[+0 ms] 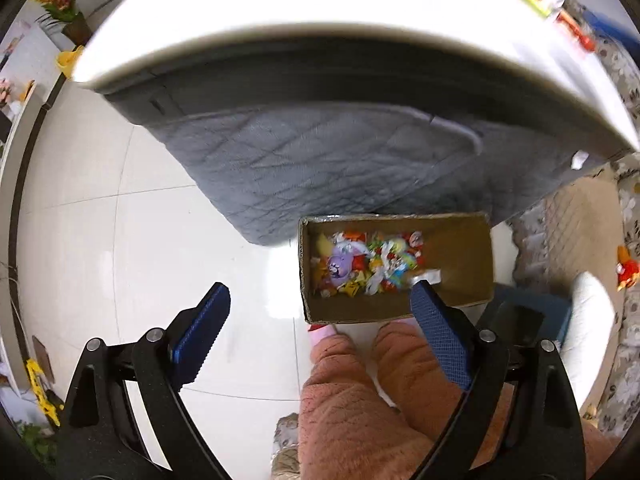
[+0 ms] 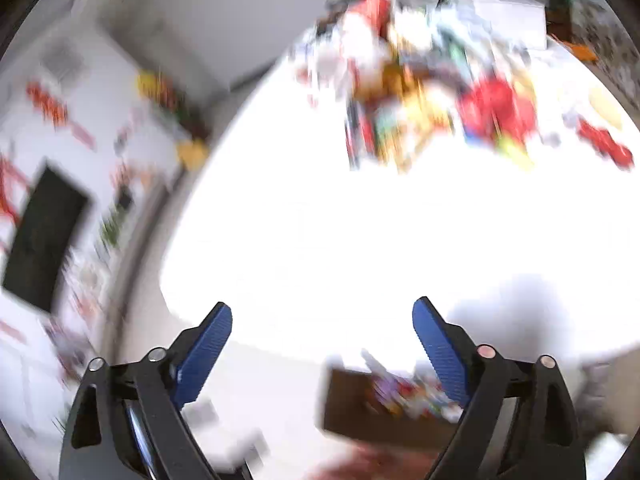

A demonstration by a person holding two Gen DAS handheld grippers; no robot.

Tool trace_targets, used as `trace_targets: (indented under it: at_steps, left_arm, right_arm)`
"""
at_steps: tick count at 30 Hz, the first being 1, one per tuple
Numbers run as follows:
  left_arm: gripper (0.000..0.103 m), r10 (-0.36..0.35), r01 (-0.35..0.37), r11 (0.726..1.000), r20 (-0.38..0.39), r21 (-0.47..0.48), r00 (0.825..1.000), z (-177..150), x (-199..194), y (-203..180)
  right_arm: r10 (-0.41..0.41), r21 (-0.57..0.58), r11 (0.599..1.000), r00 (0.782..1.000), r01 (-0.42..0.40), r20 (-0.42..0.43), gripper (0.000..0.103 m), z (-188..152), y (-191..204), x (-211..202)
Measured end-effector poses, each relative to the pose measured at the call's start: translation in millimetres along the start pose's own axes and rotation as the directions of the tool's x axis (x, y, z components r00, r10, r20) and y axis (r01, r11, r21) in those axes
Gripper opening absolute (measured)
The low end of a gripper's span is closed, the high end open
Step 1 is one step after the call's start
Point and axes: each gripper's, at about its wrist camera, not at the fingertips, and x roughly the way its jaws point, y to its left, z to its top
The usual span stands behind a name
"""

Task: Collect trash
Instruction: 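Drop the wrapper and yellow toy into the box and raise both tools, then grasp a white knit glove with the right tool while the left tool grasps a red paper cup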

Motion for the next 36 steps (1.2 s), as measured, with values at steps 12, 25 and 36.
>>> trace_targets:
  at_steps: [12,25,36]
  left_arm:
    - [0.089,-0.025,0.021,0.981,-0.018,-0.192,1.0,-34,-10,40]
    - [0.089,-0.037,0.042,0.982,0.032,-0.185,0.999,-19,-28,59]
    - [0.089,-0.248,0.254,0.967,0.265,0.011,0.932,160,-50,-12]
  right_arm:
    - [-0.108,0.405,0.909,0.994,0.099,0.0,0.069,207,-21,118]
    - [0.06,0.299,0.952,0.998,-0.064,0.022,0.041,111,-36,18]
    - [-0.056,0.231,0.972,0.997,0.041,0.059,0.043,-12,-61,-90]
